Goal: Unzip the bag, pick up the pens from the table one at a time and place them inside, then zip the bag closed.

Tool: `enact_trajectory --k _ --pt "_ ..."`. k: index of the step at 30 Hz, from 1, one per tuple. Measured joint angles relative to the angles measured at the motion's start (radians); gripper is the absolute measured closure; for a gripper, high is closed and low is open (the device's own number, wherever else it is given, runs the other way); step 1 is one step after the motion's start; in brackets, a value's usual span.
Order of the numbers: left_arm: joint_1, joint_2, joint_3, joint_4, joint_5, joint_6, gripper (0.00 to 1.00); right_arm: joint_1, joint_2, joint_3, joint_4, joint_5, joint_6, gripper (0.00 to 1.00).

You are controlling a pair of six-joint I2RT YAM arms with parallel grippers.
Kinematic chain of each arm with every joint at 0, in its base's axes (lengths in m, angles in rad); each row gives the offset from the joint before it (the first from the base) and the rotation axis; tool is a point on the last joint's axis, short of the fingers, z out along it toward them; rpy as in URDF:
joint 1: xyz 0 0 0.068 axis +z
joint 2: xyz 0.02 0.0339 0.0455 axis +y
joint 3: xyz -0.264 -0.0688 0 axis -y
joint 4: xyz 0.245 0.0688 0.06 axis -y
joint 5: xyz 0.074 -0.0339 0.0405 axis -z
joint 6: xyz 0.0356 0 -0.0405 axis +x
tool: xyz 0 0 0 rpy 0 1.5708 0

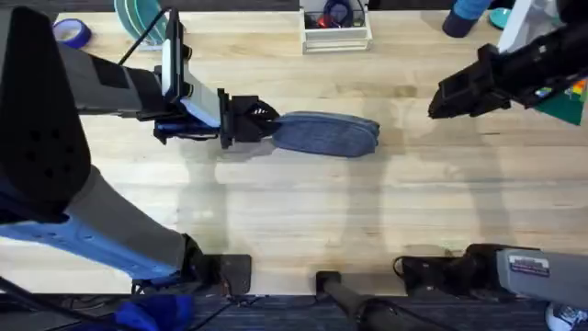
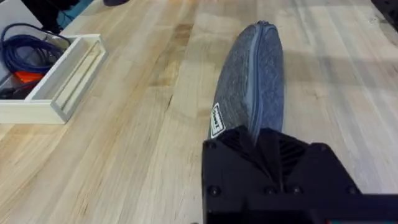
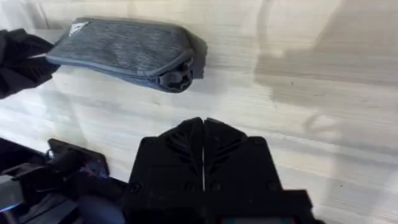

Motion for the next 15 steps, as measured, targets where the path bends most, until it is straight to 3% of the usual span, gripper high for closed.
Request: enact_trajectory --k 7,9,12,15 --pt "0.000 0.000 0.000 0.000 0.000 0.000 0.959 0.013 -0.076 0.000 0.002 0.029 -0.011 0.947" --pt "0.000 0.000 0.000 0.000 0.000 0.000 0.959 0.013 -0.092 0.000 0.002 0.030 -0.016 0.834" --pt "0.000 0.000 0.000 0.000 0.000 0.000 0.944 0.013 -0.110 0.000 0.001 0.031 -0.036 0.519" --pt "0.000 0.000 0.000 0.000 0.001 0.000 0.855 0.013 -0.119 0.000 -0.003 0.031 -0.063 0.417"
